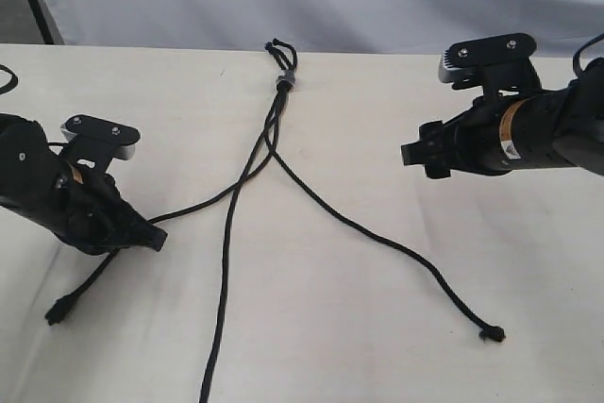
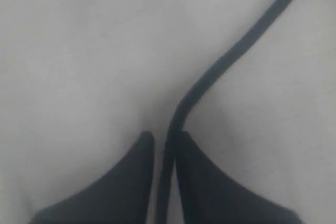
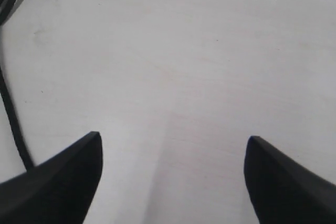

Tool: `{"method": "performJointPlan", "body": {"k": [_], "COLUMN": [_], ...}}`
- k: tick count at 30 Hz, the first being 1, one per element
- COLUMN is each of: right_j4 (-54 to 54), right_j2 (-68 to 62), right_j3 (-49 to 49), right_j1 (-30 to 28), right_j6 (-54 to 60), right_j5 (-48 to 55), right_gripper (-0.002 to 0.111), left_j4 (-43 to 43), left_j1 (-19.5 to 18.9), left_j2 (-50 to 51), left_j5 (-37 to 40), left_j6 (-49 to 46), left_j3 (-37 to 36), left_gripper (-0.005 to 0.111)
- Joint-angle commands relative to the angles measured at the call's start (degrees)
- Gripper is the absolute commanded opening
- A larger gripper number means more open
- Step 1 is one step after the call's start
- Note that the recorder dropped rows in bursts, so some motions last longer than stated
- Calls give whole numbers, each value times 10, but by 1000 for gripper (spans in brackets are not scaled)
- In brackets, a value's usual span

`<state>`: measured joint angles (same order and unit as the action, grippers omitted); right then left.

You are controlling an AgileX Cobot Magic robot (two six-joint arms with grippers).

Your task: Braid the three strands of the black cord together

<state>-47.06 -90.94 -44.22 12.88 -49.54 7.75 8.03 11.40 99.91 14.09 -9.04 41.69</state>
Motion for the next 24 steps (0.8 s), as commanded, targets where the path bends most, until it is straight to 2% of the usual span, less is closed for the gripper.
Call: {"method": "performJointPlan", "body": {"k": [1,4,6,10,14,18,24], "right_j4": [16,50,53,69,85,130,292], "right_j2": [-1,-1,-1,-1,-22,-76,-168], "right_j3": [-3,-4,-4,-10,-62,-127,-197], "right_j1": [43,107,164,275,370,419,419], "right_j6": [-2,-2,-2,-2,-2,8,134], "right_j5": [-14,-16,-16,7,111,198,227], "right_gripper": [71,71,71,71,71,71,71], "left_j4": [4,3,3,3,3,3,3], "left_j1": [-2,-2,-2,-2,-2,-2,-2], "left_j2": [1,1,1,1,1,1,1], "left_j5": [-5,-15,-22,-39,-58,-62,-61], "left_j6": [14,19,26,31,31,31,36], "left_j3": [-3,-3,-3,-3,-3,-3,-3], "left_gripper": [48,69,76,78,75,76,76]}}
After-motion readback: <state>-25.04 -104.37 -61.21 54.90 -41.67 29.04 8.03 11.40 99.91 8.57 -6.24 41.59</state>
